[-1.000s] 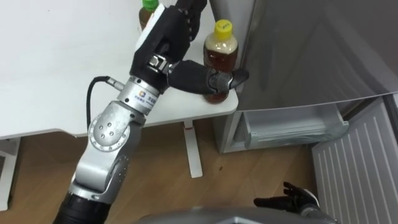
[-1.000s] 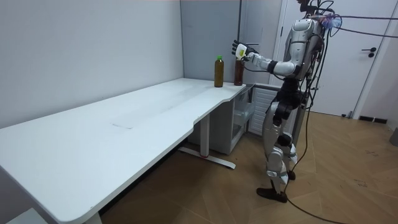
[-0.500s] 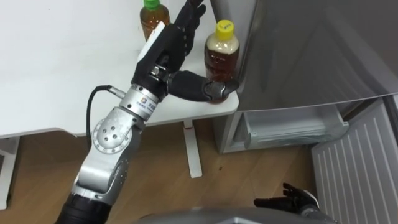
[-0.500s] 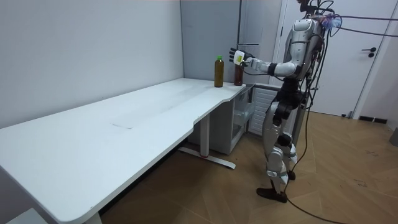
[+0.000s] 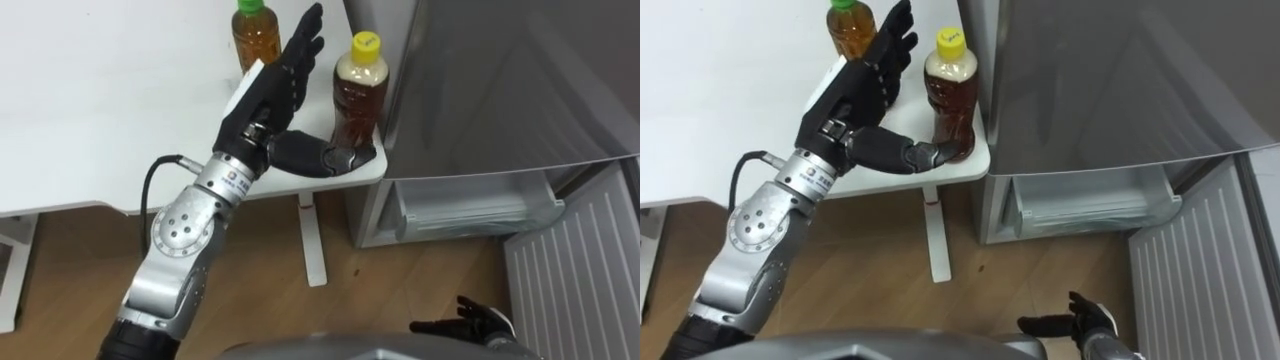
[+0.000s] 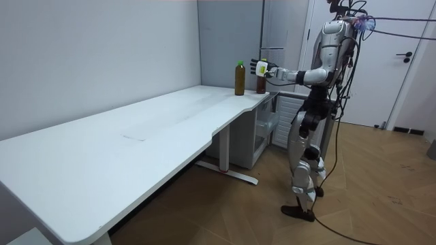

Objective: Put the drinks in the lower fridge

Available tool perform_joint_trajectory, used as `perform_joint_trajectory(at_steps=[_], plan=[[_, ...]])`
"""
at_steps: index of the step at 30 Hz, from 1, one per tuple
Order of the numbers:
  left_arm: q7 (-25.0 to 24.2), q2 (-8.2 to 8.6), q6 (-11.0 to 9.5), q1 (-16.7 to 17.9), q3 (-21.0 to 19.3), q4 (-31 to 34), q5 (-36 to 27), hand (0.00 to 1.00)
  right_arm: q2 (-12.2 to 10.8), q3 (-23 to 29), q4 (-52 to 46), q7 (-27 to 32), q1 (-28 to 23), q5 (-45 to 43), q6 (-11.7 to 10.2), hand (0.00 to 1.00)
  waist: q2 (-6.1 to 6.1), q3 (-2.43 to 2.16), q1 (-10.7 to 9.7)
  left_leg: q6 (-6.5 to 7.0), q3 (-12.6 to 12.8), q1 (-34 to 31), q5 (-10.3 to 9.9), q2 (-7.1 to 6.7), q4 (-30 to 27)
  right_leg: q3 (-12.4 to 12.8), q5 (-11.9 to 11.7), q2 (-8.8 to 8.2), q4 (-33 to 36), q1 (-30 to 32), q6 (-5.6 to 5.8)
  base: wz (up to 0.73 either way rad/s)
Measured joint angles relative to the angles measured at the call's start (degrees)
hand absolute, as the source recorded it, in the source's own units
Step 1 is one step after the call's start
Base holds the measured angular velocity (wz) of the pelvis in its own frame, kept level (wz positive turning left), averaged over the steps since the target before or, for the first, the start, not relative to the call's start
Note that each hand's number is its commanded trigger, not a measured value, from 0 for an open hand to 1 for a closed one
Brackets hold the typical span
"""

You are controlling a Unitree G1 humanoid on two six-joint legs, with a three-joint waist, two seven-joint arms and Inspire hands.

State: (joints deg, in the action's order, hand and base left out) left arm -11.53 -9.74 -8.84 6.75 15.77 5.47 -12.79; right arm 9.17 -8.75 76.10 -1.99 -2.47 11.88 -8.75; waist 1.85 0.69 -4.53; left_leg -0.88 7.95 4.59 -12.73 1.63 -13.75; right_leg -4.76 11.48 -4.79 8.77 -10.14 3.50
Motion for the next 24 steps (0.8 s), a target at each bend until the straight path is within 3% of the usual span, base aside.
perform_joint_trajectory(at_steps=[9, 17, 24], plan=[[-0.37, 0.17, 0.05, 0.03, 0.05, -1.44, 0.01, 0.00, -0.01, -0.03, 0.24, 0.05, 0.15, -0.25, 0.02, 0.00, 0.11, 0.08, -0.22, 0.00, 0.00, 0.06, 0.00, 0.00, -0.09, 0.00, 0.00, 0.00, -0.03, 0.01, 0.00, 0.00], [-0.35, 0.07, 0.08, -0.99, 0.05, -2.89, -0.43, 0.00, -0.09, 0.01, 0.29, 0.07, 0.10, -0.41, 0.04, 0.00, 0.15, 0.18, -1.80, 0.00, 0.15, -0.09, 0.00, 0.03, 0.11, 0.06, 0.00, -0.01, -0.03, 0.17, 0.00, 0.00], [-0.03, -0.02, 0.11, -4.52, 0.09, -2.88, -2.79, 0.00, 0.07, 0.09, -0.09, -0.17, 0.23, -0.76, 0.17, 0.00, -0.48, 0.12, -2.90, 0.01, 0.89, 0.06, -0.01, 0.04, 0.19, 0.70, 0.00, -0.05, -0.10, 0.21, 0.00, -0.05]])
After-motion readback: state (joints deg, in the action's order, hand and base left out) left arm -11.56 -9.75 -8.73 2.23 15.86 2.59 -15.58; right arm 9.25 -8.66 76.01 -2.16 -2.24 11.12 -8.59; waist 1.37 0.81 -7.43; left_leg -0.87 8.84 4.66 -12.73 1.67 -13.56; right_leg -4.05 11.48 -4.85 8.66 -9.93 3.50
